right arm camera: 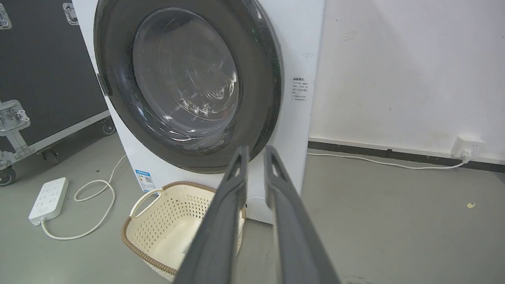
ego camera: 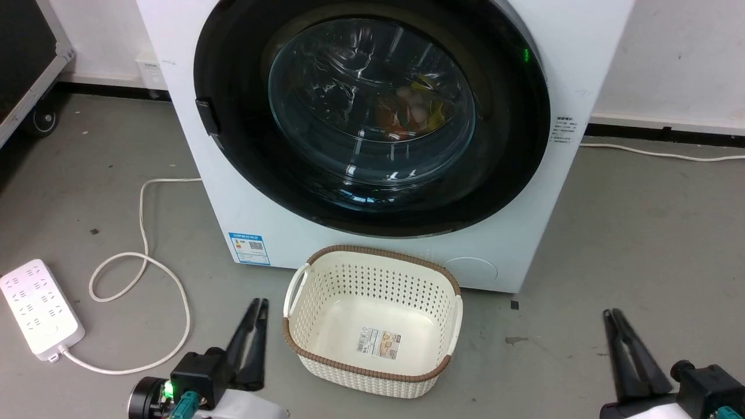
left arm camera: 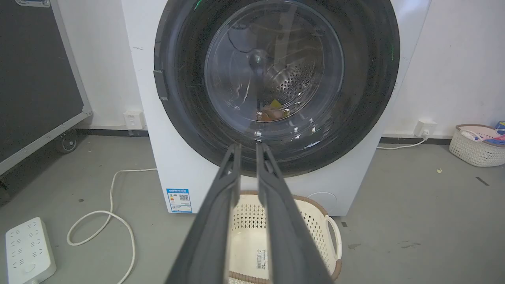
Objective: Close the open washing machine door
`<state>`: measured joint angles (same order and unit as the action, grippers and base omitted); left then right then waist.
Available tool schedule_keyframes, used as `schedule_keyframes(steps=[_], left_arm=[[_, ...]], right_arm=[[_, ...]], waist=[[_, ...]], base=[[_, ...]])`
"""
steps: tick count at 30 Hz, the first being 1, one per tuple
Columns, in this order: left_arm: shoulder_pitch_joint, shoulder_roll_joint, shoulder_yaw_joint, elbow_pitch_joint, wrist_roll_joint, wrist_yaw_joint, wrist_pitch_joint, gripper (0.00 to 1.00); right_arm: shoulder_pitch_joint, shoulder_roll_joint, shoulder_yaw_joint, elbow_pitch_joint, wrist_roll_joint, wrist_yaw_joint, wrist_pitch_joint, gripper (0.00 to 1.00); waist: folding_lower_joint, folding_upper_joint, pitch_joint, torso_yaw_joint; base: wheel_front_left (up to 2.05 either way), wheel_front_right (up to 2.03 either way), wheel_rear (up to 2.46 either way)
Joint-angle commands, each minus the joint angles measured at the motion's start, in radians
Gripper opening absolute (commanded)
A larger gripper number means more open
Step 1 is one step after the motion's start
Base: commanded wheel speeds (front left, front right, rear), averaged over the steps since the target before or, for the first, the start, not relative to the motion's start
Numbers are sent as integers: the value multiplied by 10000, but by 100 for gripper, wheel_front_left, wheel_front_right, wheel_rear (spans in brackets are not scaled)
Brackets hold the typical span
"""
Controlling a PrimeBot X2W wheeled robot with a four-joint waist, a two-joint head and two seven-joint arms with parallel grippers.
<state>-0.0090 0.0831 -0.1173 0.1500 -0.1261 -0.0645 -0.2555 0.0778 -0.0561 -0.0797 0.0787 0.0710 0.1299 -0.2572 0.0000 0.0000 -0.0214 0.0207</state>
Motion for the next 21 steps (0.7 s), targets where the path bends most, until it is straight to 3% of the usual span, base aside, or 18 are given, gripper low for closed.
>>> schedule_keyframes(steps=[1, 21], left_arm=[[1, -3, 8, -13, 11, 6, 22, 0], [15, -55, 196, -253, 212, 109, 431, 0]], right_arm=[[-7, 0, 5, -7, -4, 0, 24, 0], [-131, 10, 133, -133, -118, 1, 435, 0]], waist=[[0, 0, 2, -2], [0, 0, 36, -35]], base=[[0, 0, 0], [0, 0, 0]])
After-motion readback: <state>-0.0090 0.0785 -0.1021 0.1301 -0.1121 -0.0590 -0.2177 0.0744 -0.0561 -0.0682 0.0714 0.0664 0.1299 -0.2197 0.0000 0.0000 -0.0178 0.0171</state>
